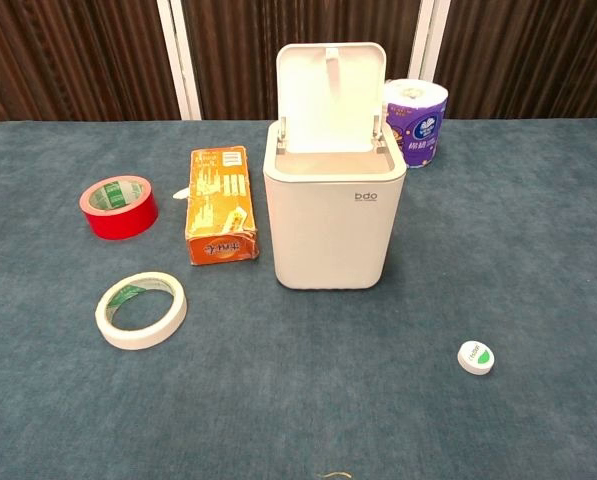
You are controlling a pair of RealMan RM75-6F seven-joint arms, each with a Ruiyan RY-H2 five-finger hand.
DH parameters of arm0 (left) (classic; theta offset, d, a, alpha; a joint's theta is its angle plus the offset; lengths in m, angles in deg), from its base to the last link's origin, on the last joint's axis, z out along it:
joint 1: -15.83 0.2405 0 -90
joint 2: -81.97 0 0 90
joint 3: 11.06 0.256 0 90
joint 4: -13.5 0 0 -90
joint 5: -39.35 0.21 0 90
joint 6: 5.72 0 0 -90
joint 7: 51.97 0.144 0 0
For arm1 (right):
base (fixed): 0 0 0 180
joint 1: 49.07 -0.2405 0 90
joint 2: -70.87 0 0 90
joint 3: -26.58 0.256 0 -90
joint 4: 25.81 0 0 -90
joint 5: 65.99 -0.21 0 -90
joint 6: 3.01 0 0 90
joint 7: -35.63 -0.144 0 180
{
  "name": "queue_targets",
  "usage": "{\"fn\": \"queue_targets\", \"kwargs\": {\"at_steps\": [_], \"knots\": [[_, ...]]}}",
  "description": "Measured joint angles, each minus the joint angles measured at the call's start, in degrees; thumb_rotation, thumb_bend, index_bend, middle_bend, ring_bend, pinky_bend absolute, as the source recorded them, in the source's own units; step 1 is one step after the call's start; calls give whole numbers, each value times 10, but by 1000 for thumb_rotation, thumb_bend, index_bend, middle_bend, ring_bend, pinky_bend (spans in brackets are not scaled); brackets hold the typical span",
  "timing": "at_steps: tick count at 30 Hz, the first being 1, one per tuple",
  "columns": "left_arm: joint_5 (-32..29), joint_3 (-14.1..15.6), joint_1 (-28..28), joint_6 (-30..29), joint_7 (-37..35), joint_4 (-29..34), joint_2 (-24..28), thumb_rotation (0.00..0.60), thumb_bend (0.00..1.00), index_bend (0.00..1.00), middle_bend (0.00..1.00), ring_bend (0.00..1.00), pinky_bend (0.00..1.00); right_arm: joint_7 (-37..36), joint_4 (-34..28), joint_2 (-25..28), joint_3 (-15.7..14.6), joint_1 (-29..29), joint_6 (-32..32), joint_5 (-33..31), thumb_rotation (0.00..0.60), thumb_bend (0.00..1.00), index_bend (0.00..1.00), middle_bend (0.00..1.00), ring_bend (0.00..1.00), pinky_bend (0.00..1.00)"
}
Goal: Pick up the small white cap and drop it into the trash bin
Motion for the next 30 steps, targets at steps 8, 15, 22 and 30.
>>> {"fn": "queue_targets", "kwargs": {"at_steps": [8,15,22,30], "knots": [[-3,-1,-1,4,3,2,0,600,562,216,170,329,488,-20,9,-4,0,-5,3,9,600,54,169,127,62,229],[-11,-2,-1,9,2,3,3,600,562,216,195,330,489,-26,24,-8,-10,-16,16,36,600,55,295,509,567,736],[-19,-2,2,14,-1,15,11,600,561,216,205,332,491,-21,40,-21,-19,-46,53,64,600,54,433,763,801,971],[-24,-3,4,16,-5,19,16,600,561,216,211,336,491,46,7,-19,-19,-102,142,77,600,127,489,819,851,1000]]}}
